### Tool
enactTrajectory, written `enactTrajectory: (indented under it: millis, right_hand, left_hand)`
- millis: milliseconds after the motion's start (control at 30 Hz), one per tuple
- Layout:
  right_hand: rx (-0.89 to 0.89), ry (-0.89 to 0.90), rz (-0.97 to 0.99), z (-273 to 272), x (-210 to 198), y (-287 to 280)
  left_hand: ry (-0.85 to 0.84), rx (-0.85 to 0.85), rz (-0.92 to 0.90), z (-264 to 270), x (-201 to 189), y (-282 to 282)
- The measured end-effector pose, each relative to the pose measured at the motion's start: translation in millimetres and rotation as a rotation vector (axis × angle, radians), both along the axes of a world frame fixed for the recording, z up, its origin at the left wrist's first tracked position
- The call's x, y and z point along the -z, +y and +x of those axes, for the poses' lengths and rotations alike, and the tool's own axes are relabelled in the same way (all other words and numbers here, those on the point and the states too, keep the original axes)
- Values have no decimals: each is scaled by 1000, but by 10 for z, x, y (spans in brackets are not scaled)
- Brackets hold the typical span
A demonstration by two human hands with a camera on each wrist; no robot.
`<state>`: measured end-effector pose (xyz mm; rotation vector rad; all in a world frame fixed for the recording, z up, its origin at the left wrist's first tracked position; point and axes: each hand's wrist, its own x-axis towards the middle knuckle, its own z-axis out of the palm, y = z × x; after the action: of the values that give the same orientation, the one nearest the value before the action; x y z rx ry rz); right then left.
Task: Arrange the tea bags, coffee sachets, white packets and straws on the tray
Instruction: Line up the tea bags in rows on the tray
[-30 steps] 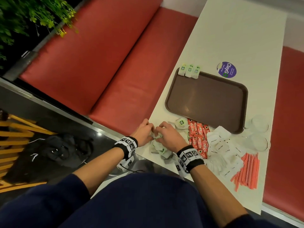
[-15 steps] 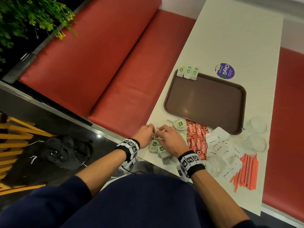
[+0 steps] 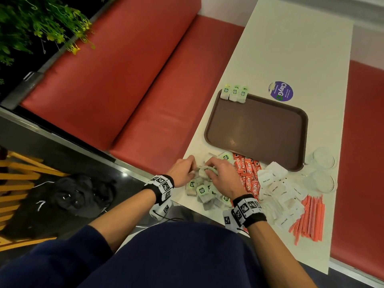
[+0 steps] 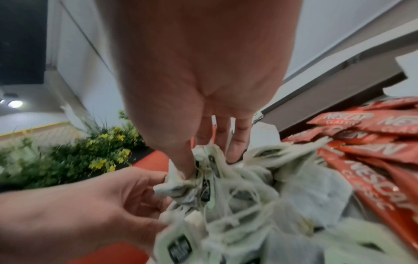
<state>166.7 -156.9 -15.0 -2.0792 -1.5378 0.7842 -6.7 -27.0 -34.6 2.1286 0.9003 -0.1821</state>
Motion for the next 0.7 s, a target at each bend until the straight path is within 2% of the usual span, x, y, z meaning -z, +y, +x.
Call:
enactTrajectory:
  millis: [200, 367, 600, 700]
  right_hand:
    - [207, 194, 8, 249, -172, -43]
    - [212, 187, -80, 376, -139, -76]
    - [286, 247, 0, 529, -258, -133]
    - [316, 339, 52, 582, -361, -136]
  left_hand:
    - [-103, -30, -38, 38, -172, 71]
    - [-126, -18, -45, 118, -276, 79]
    - [-217, -76, -101, 280, -376, 111]
    - [-263, -76, -89, 337, -397, 144]
